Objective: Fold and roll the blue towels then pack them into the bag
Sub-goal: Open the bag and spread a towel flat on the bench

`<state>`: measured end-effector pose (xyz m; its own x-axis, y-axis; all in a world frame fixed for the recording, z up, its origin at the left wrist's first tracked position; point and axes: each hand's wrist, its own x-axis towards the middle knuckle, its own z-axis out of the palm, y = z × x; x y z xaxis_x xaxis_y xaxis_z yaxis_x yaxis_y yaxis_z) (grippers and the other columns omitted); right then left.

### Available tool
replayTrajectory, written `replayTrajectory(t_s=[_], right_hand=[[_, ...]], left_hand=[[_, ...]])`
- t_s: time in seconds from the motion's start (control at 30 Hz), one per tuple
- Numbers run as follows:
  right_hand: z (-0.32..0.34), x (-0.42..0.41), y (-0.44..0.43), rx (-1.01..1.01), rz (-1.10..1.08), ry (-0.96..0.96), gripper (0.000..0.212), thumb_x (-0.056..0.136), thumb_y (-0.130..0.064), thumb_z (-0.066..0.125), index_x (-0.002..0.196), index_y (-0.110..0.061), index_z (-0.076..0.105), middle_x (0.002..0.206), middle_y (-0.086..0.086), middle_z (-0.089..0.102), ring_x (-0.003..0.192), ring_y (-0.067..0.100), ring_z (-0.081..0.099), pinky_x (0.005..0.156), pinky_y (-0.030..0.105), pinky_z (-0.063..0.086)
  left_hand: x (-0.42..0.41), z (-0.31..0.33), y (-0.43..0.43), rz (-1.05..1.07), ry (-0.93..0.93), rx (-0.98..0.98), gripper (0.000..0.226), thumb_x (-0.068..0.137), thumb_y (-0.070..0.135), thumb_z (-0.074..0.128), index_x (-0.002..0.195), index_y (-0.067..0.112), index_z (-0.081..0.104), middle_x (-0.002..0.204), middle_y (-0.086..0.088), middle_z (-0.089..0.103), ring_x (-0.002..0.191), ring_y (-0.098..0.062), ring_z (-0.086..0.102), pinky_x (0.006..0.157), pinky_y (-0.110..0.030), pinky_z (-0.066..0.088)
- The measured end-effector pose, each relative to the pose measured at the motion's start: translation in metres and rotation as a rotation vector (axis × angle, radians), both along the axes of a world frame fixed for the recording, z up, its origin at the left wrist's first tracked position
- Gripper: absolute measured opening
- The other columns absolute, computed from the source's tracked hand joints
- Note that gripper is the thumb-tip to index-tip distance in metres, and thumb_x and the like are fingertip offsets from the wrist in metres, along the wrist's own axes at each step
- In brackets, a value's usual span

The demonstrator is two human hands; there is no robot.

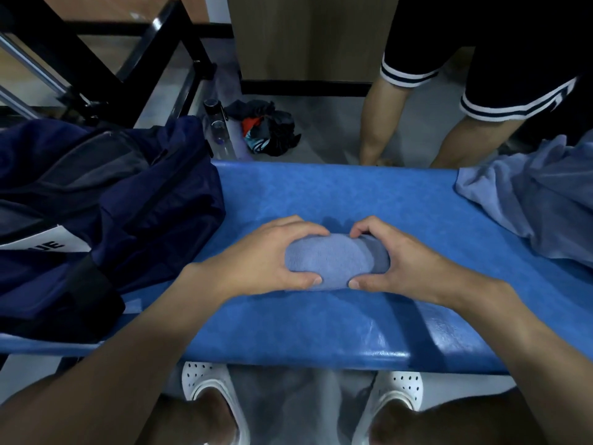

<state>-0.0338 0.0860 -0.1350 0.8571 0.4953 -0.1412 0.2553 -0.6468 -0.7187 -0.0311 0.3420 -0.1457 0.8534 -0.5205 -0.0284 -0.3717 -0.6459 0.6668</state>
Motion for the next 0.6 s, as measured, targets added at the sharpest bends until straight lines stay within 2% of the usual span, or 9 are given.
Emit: replayTrajectory(t_s=[0.1, 0.17, 0.27, 0.33, 0.4, 0.5, 0.6], right_hand=[[-0.005, 0.011, 0.017, -0.029, -0.048, -0.099, 0.056, 0.067, -0.05, 0.077, 0.109, -0.041, 0.042, 0.11, -0.022, 0.05, 0.104, 0.007, 0.048, 0.094, 0.038, 0.042], [-0.008, 0.022, 0.031, -0.064, -0.079, -0.174, 0.056, 0.068, -0.052, 0.074, 0.112, -0.04, 0.042, 0.113, -0.017, 0.051, 0.106, 0.009, 0.047, 0.097, 0.045, 0.041], [-0.012, 0.042, 0.051, -0.084, -0.146, -0.213, 0.056, 0.073, -0.047, 0.076, 0.116, -0.036, 0.043, 0.118, -0.01, 0.052, 0.109, 0.014, 0.048, 0.098, 0.048, 0.039], [-0.012, 0.056, 0.063, -0.099, -0.184, -0.232, 0.055, 0.073, -0.048, 0.075, 0.116, -0.033, 0.043, 0.118, -0.009, 0.052, 0.11, 0.016, 0.049, 0.097, 0.047, 0.04], [-0.011, 0.067, 0.076, -0.14, -0.238, -0.243, 0.055, 0.074, -0.051, 0.073, 0.116, -0.031, 0.044, 0.119, -0.007, 0.053, 0.111, 0.018, 0.05, 0.095, 0.045, 0.04], [-0.008, 0.071, 0.096, -0.189, -0.341, -0.236, 0.06, 0.079, -0.056, 0.067, 0.122, -0.023, 0.043, 0.124, 0.0, 0.05, 0.116, 0.024, 0.047, 0.096, 0.045, 0.042], [-0.005, 0.062, 0.103, -0.207, -0.29, -0.201, 0.064, 0.083, -0.061, 0.058, 0.13, -0.02, 0.042, 0.128, 0.0, 0.048, 0.117, 0.022, 0.048, 0.096, 0.042, 0.044]], left_hand=[[0.01, 0.001, 0.01, 0.057, -0.031, 0.009, 0.065, 0.074, 0.044, 0.08, 0.133, 0.034, 0.055, 0.119, 0.019, 0.055, 0.113, -0.002, 0.052, 0.103, -0.031, 0.041], [0.018, 0.003, 0.019, 0.115, -0.104, 0.062, 0.067, 0.075, 0.051, 0.074, 0.135, 0.03, 0.054, 0.124, 0.014, 0.055, 0.116, -0.008, 0.052, 0.104, -0.037, 0.041], [0.027, 0.005, 0.029, 0.233, -0.245, 0.161, 0.066, 0.074, 0.055, 0.063, 0.134, 0.026, 0.057, 0.132, 0.008, 0.052, 0.124, -0.015, 0.045, 0.107, -0.043, 0.038], [0.029, 0.007, 0.031, 0.299, -0.353, 0.194, 0.055, 0.078, 0.044, 0.061, 0.128, 0.021, 0.061, 0.132, 0.001, 0.053, 0.124, -0.02, 0.045, 0.104, -0.043, 0.039], [0.031, 0.008, 0.029, 0.345, -0.445, 0.205, 0.042, 0.084, 0.031, 0.06, 0.123, 0.016, 0.064, 0.124, -0.003, 0.055, 0.114, -0.026, 0.049, 0.097, -0.045, 0.044], [0.032, 0.01, 0.025, 0.35, -0.387, 0.24, 0.037, 0.096, 0.023, 0.053, 0.133, 0.015, 0.057, 0.124, -0.002, 0.053, 0.106, -0.027, 0.051, 0.092, -0.046, 0.047], [0.033, 0.009, 0.027, 0.361, -0.264, 0.267, 0.043, 0.103, 0.03, 0.042, 0.144, 0.018, 0.046, 0.141, -0.001, 0.044, 0.119, -0.026, 0.047, 0.1, -0.042, 0.044]])
